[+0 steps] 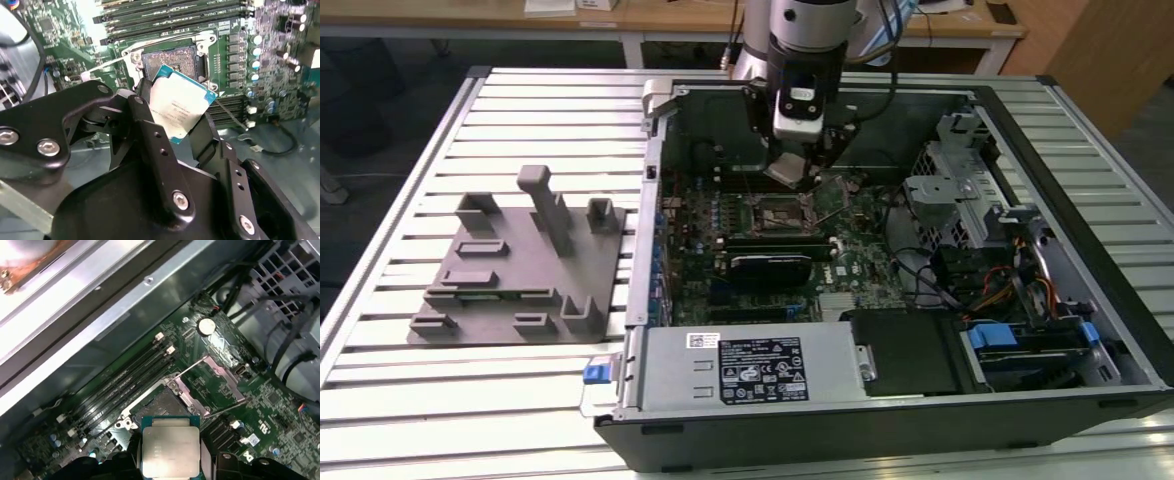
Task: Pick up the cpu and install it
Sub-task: 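Place the cpu into insertion slot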
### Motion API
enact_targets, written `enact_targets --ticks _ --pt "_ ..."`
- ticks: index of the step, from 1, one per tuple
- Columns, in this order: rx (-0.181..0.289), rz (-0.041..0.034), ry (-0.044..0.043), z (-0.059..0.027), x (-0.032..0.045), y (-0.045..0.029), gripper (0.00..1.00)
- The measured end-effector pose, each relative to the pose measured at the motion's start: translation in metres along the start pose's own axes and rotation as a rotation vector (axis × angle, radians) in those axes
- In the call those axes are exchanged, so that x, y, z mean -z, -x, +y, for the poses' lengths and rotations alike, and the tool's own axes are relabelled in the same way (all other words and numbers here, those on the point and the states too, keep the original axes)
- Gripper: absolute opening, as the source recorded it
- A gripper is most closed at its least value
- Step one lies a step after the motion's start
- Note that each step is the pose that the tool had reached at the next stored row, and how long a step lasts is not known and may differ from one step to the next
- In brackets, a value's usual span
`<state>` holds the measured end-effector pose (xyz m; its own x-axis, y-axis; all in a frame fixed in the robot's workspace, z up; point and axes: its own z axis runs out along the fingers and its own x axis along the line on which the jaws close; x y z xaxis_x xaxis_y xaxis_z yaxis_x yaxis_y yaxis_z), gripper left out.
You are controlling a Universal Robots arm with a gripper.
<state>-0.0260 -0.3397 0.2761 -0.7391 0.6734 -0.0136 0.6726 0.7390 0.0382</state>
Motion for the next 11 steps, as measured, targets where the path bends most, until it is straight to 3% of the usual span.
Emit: enact_targets --ticks 11 --pt "-0.200 -0.0076 -0.0028 -0.0001 -0.0025 0.0000 0.55"
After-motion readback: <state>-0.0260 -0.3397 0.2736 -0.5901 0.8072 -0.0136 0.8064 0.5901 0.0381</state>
